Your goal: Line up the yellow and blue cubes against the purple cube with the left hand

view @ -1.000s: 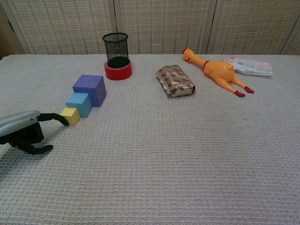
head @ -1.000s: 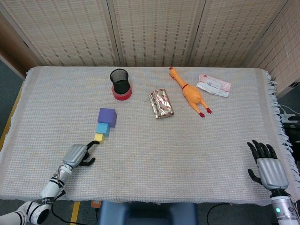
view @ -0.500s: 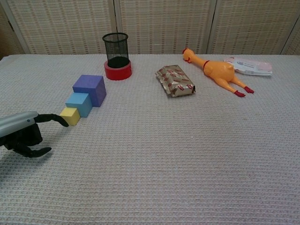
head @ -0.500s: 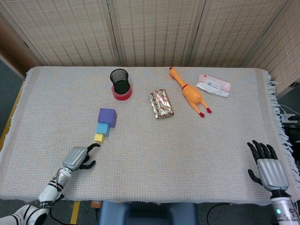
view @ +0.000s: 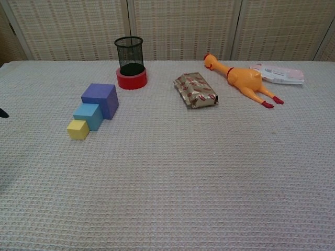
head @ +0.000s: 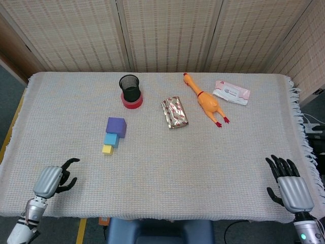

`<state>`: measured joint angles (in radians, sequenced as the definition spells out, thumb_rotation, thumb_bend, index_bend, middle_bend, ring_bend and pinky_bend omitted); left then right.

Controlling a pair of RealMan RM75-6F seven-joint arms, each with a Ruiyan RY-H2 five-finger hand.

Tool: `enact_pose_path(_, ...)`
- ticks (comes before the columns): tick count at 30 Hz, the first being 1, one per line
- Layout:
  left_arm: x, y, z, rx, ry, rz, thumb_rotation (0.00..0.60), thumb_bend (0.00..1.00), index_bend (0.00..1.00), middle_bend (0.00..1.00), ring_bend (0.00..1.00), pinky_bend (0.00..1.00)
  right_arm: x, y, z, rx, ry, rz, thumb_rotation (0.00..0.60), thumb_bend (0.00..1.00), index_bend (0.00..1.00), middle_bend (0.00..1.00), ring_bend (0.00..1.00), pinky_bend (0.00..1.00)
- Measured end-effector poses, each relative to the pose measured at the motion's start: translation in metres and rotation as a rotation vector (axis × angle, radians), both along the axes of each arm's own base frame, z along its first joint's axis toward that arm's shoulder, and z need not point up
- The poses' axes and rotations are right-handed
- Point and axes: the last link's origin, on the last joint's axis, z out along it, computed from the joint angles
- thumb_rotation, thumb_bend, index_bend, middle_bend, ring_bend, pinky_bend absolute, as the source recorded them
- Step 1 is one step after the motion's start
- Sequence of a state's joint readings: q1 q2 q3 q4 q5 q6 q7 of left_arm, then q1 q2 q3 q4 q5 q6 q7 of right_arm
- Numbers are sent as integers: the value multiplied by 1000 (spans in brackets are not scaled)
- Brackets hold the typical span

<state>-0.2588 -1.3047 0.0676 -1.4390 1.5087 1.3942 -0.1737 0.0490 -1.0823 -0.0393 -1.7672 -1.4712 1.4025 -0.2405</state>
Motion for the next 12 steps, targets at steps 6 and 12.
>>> enact_pose_path(6,-22,-62,62,163,90,115,600,390,181,193,61,197,2,7,2,-20,7,-2,600,101,0,0,0,0)
enact_pose_path(12,-15,-89,89,214,147,158,600,395,125,121,32,199,8,12,-2,-29,18,18,600,101,0,0,0,0)
